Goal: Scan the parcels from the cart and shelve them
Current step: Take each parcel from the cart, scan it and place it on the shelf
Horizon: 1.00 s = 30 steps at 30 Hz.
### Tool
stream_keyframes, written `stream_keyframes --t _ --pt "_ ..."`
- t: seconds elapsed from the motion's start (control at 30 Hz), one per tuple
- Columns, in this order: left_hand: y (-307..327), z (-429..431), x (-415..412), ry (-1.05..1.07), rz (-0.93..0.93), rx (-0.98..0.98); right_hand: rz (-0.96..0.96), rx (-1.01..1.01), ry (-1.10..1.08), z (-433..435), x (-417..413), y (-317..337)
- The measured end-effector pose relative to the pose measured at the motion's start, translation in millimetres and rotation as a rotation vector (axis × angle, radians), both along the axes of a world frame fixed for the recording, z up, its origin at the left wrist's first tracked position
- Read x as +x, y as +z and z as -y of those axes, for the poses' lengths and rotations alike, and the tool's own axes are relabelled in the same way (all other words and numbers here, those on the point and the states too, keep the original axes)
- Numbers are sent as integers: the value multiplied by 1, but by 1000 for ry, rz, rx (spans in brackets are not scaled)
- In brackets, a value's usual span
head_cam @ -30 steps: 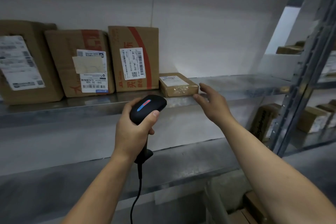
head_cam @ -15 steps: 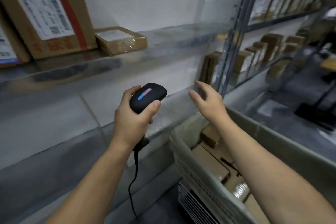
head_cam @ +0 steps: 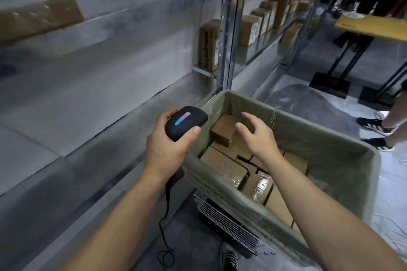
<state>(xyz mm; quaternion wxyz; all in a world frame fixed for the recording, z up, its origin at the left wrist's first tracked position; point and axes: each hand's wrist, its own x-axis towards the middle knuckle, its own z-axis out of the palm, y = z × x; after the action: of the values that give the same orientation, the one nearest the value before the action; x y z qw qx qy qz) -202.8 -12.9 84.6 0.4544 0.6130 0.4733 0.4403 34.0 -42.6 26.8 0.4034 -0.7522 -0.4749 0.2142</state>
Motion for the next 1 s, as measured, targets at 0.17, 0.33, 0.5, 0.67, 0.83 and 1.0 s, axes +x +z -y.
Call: stream_keyframes --t 0.17,0.33,0.5,0.67,0.83,1.0 --pt "-14 -23 31 -16 -74 -25 -62 -65 -44 -9 26 -27" --pt "-30 -45 63 -3 -126 -59 -104 -110 -40 -34 51 -47" --pt "-46 -65 86 37 -150 -91 -107 -168 29 -65 65 -70" --pt "-59 -87 95 52 -181 -140 -126 -220 41 -92 69 -93" --pt "-77 -115 100 28 -196 -208 -152 -264 34 -125 70 -121" --pt "-98 -150 113 -13 -218 -246 -196 -323 -7 -165 67 -152"
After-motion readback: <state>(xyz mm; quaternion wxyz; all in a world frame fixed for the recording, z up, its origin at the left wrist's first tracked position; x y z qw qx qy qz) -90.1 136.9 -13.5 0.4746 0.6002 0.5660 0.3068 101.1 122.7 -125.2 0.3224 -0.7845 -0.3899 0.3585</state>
